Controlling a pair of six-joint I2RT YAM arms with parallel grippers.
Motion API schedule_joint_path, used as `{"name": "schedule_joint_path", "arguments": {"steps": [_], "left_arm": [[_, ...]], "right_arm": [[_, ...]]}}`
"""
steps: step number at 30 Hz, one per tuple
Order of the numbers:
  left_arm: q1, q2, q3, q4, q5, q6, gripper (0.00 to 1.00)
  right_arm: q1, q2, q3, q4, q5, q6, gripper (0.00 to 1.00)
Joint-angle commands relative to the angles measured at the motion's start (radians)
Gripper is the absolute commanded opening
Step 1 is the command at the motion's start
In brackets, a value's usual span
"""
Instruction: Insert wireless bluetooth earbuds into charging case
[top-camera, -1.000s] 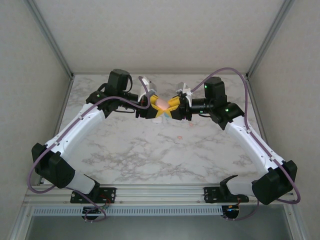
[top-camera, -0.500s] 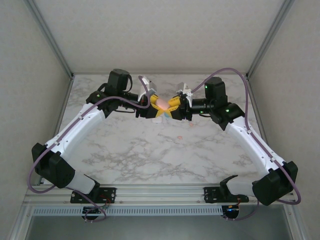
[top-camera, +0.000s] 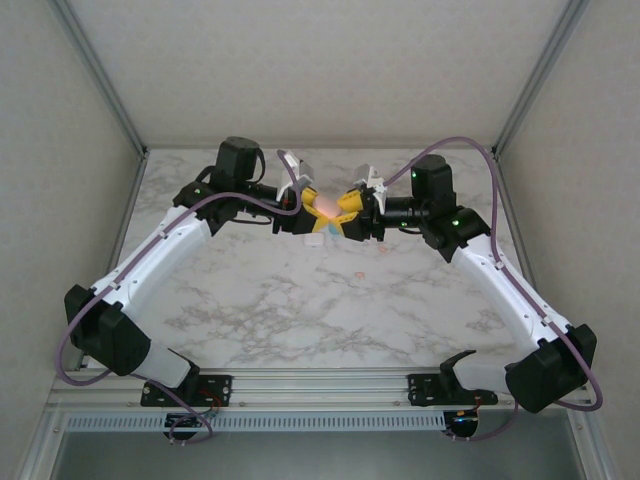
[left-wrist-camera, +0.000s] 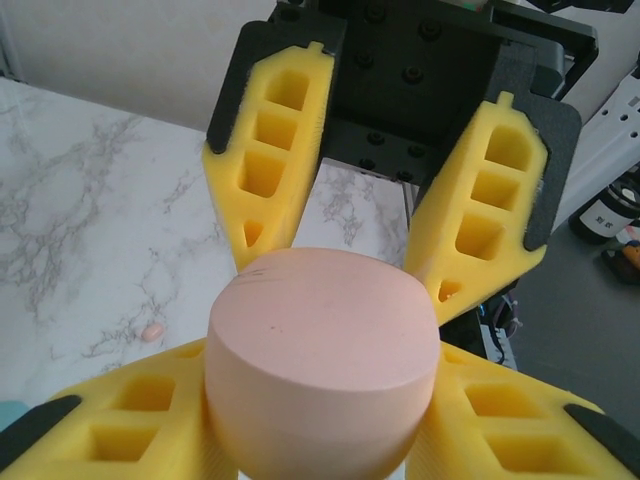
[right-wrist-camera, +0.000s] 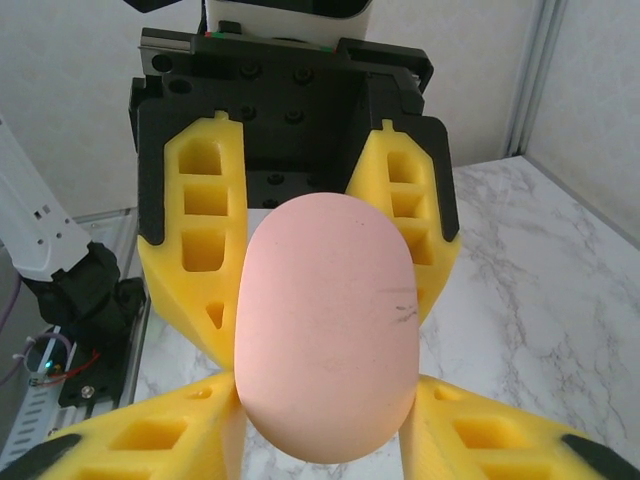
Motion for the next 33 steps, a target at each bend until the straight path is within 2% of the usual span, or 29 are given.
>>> {"name": "schedule_joint_path", "arguments": {"steps": [1,6,14,23,27,33], "left_arm": [[-0.029,-0.029,-0.015,0.063,0.029,-0.012,0.24],[-0.033,-0.076,-0.080,0.148,0.003,-0.001,0.21],[-0.036,-0.100,-0.105,0.140,-0.002,0.047,0.17],[-0.038,-0.104,-0.117,0.157,-0.032,0.031,0.13],[-0.038,-0.117,-0.142,0.201,-0.049,0.002,0.13],[-0.038,-0.143,-0.238,0.423,-0.118,-0.143,0.14]], "right_arm": [[0.000,-0.005,0.012,0.022,0.057,0.042,0.46],[-0.008,-0.010,0.019,0.034,0.067,0.120,0.51],[-0.048,0.005,0.056,0.041,0.041,0.235,0.54],[-0.070,0.044,0.106,0.035,-0.003,0.325,0.57],[-0.074,0.061,0.128,0.040,0.042,0.376,0.59],[-0.077,0.102,0.199,0.000,0.092,0.482,0.64]]}}
